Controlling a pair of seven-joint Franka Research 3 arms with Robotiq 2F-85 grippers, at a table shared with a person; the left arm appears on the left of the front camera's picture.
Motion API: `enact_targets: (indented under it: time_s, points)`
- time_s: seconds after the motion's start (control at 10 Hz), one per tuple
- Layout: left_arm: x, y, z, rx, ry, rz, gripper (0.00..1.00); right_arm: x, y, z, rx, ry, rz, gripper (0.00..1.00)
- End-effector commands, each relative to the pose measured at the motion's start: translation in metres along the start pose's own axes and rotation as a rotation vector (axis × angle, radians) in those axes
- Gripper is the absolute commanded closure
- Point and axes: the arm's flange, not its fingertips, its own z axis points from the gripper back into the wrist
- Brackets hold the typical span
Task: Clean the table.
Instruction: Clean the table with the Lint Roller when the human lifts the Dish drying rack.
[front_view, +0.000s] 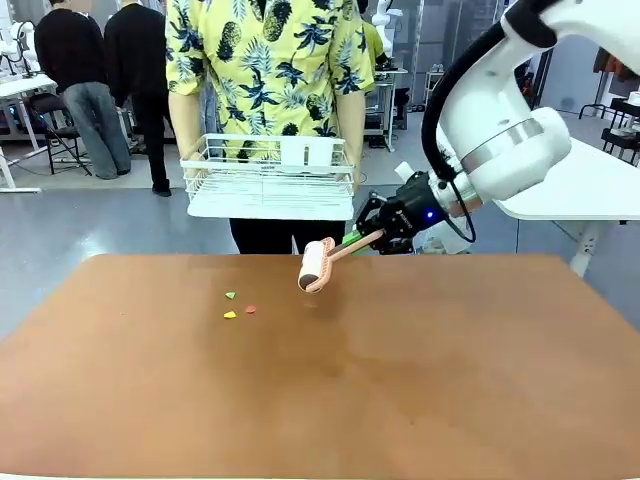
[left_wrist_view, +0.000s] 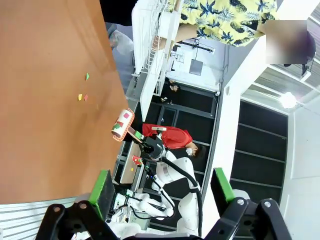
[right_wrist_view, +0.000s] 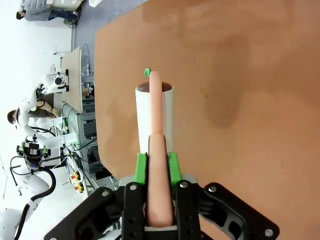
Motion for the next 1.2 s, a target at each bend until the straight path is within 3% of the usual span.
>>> enact_targets:
  time_s: [0.0, 0.5, 0.6, 0.7, 1.1]
  points:
    - [-0.002, 0.001, 0.005, -0.003, 0.015, -0.02, 0.0, 0.0, 0.007, 0.003, 0.026, -0.014, 0.035, 0.79]
    - [-0.002, 0.001, 0.005, -0.003, 0.015, -0.02, 0.0, 0.001, -0.003, 0.0, 0.002, -0.004, 0.005, 0.79]
    - [-0.002, 0.001, 0.005, -0.003, 0.015, -0.02, 0.0, 0.015, -0.015, -0.017, 0.015, 0.067, 0.002, 0.79]
    - [-0.002, 0.001, 0.005, -0.003, 0.015, -0.02, 0.0, 0.029, -0.017, -0.03, 0.068, 0.082, -0.011, 0.79]
    - [-0.002, 0.001, 0.005, -0.003, 0.015, -0.02, 0.0, 0.053, -0.018, -0.074, 0.066, 0.112, -0.051, 0.79]
